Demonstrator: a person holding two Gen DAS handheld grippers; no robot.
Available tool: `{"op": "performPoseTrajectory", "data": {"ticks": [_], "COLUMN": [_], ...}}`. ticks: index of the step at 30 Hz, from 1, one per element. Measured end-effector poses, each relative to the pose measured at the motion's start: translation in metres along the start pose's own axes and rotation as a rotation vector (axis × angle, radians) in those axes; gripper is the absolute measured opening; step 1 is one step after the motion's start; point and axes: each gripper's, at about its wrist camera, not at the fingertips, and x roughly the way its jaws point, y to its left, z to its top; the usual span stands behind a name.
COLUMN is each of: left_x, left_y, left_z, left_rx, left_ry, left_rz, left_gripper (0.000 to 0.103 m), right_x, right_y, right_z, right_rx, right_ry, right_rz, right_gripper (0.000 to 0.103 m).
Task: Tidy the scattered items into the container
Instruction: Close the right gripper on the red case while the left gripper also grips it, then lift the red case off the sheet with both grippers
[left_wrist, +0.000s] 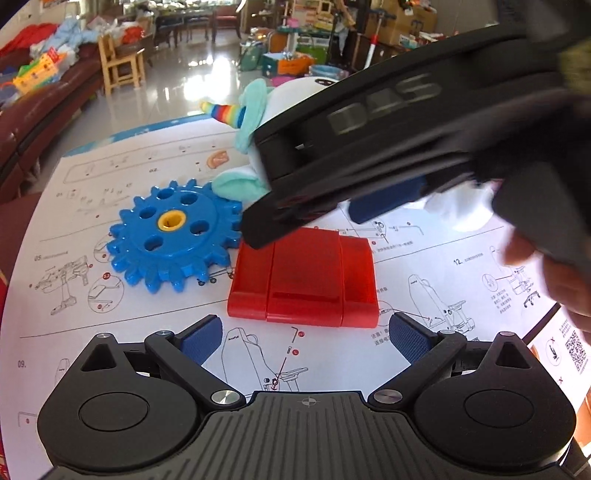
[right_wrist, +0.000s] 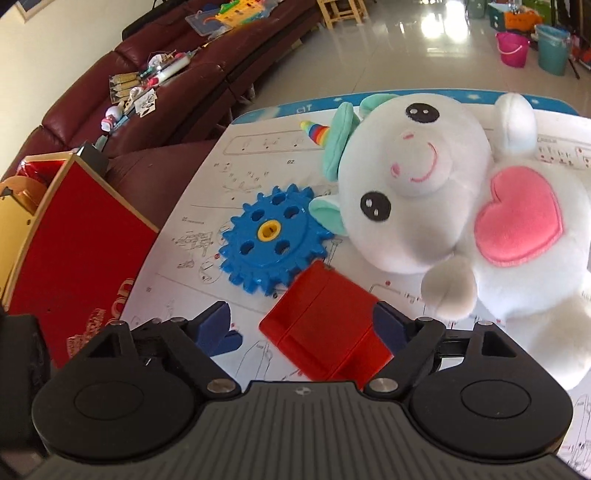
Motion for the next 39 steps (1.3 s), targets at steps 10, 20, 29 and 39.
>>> {"op": "performPoseTrajectory", "data": {"ticks": [10,20,29,39], "left_x": [0.010,-0.006,-0.009,-0.003], "left_y": [-0.007,0.000,-0.005,-0.011], "left_z": [-0.004,-0.027,-0.029,-0.025], "left_rx": [0.038,-0.010,-0.016,0.013], "left_ry": [0.005,0.047,0.042,0.039], "left_rz": [0.020,0.033,0.045,0.071], "left_gripper": [0.102,0.101,0.101,0.101], "right_x": [0.022,0.003,0.006,0.041], "right_y": [0.006,0.017,0.007,0.008], "right_z": [0.000,-0.034,-0.009,-0.006], "right_rx": [-0.037,0.072,0.047,0.006], "right_ry": [0.067,0.136,0.047,0.136], "right_rz": [0.029,0.174,0.049,0.050], "right_gripper": [0.094,0.093,0.093,0.095]}}
